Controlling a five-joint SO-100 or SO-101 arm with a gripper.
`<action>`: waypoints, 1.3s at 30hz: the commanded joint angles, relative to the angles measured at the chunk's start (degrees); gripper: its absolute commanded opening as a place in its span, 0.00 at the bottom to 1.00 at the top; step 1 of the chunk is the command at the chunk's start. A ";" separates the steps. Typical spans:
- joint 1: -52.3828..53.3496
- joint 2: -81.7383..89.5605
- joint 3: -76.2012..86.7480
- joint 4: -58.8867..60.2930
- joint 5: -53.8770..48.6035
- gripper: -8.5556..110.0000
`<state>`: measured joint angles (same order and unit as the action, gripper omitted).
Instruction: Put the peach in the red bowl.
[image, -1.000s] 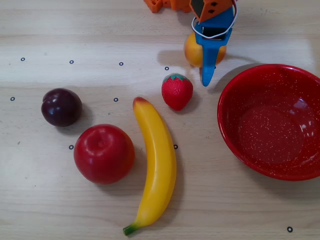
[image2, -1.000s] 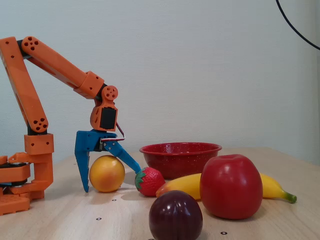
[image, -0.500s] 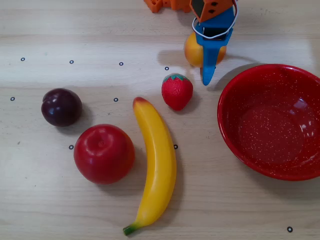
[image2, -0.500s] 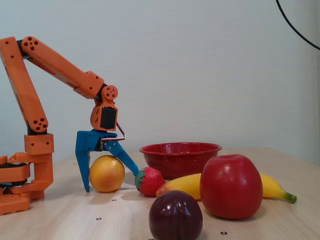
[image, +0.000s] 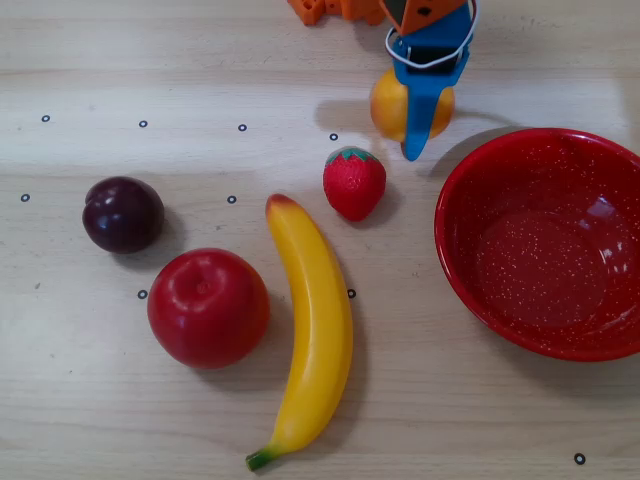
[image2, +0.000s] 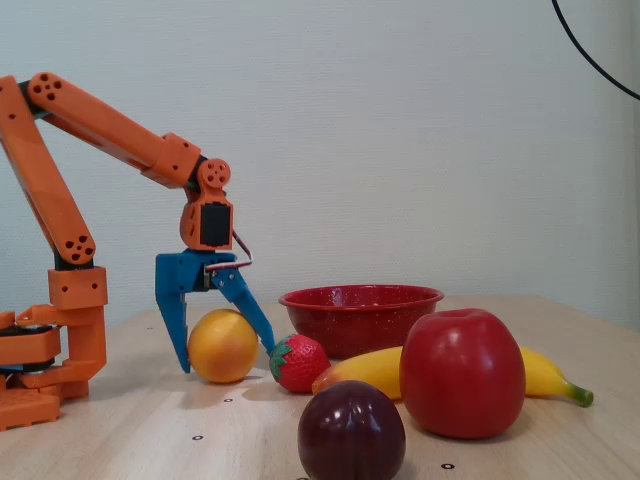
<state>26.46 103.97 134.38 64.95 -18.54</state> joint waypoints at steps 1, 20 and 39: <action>-1.67 -0.62 -0.70 -1.32 1.41 0.32; -3.16 -0.18 -1.32 0.44 1.85 0.07; -3.43 18.37 -30.76 25.22 5.71 0.07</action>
<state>23.99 117.51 111.09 89.74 -14.77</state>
